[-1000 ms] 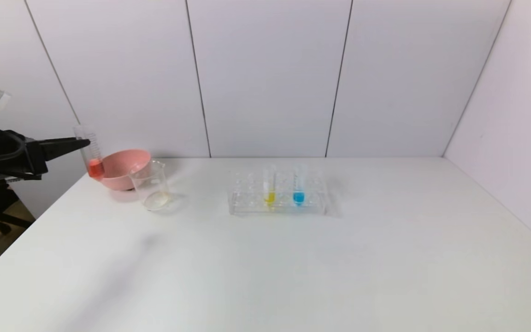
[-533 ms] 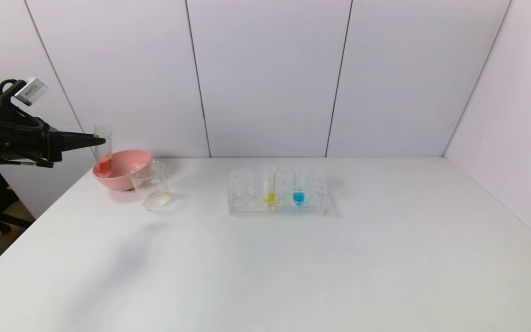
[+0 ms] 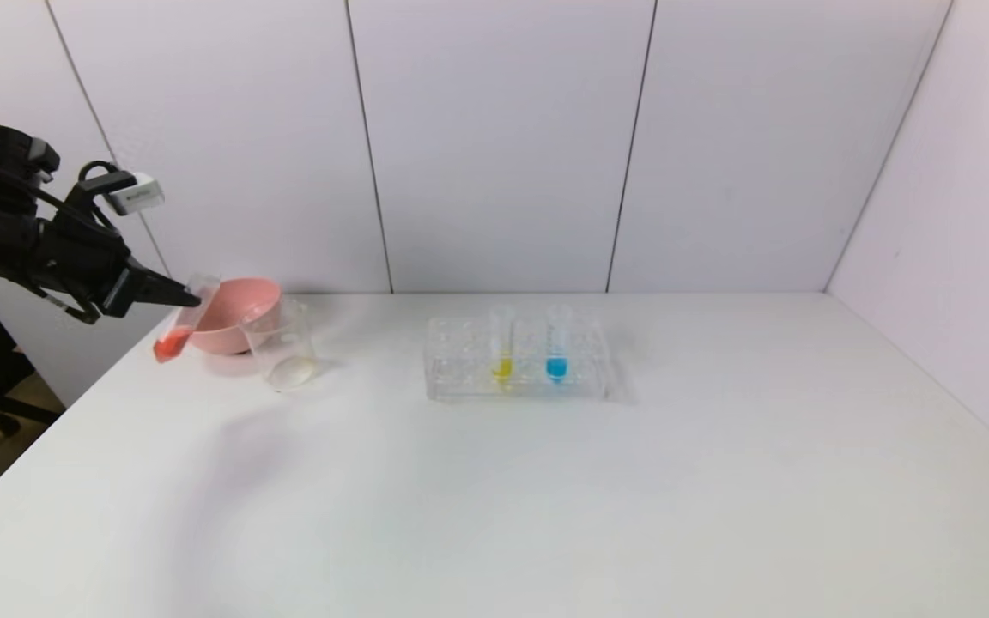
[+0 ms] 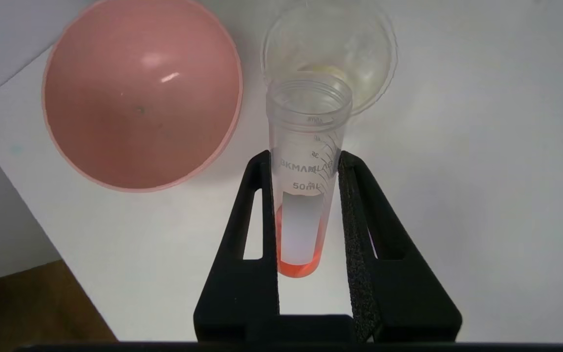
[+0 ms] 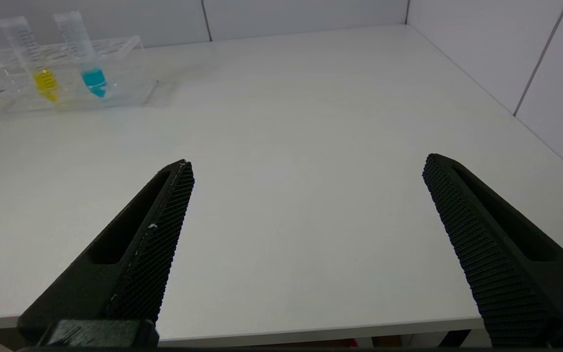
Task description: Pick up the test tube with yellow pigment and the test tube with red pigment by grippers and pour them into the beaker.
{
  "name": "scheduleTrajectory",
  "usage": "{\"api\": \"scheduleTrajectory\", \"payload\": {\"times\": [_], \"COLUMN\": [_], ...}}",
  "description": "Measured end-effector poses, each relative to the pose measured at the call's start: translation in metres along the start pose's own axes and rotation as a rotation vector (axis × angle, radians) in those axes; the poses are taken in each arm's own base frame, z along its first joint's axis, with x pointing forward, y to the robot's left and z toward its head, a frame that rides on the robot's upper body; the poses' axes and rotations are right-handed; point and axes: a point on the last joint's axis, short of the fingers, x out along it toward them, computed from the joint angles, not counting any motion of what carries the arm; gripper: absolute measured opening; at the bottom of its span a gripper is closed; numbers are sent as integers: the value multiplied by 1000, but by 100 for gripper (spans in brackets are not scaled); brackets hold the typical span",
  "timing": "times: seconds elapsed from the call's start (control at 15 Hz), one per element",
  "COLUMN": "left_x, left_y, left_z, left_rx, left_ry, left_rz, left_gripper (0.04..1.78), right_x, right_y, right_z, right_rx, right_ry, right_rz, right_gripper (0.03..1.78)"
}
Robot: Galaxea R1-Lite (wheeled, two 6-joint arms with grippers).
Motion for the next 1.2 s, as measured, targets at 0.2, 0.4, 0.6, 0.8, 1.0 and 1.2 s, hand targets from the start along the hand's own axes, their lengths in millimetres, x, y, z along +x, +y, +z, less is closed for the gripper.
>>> {"api": "scheduleTrajectory", "payload": {"times": [0.2,0.4,0.6,0.8,1.0,1.2], "left_x": [14,26,35,42,46,51], "left_y": [-2,-10,-18,-30,-36,-41], "left_z": [7,20,32,44,53,60], "left_rx": [124,194,260,326,364,405], "left_ry": [104,130,173,206,221,248], "left_rz": [66,96,139,175,211,259], "left_gripper": [41,41,41,41,41,41], "right_x": [0,0,0,0,0,0], "right_y": [0,0,0,0,0,0], "right_z": [0,0,0,0,0,0], "right_rx": [0,0,0,0,0,0], "right_ry": [0,0,0,0,0,0], "right_rz": [0,0,0,0,0,0], "right_gripper": [171,171,171,171,171,171]}}
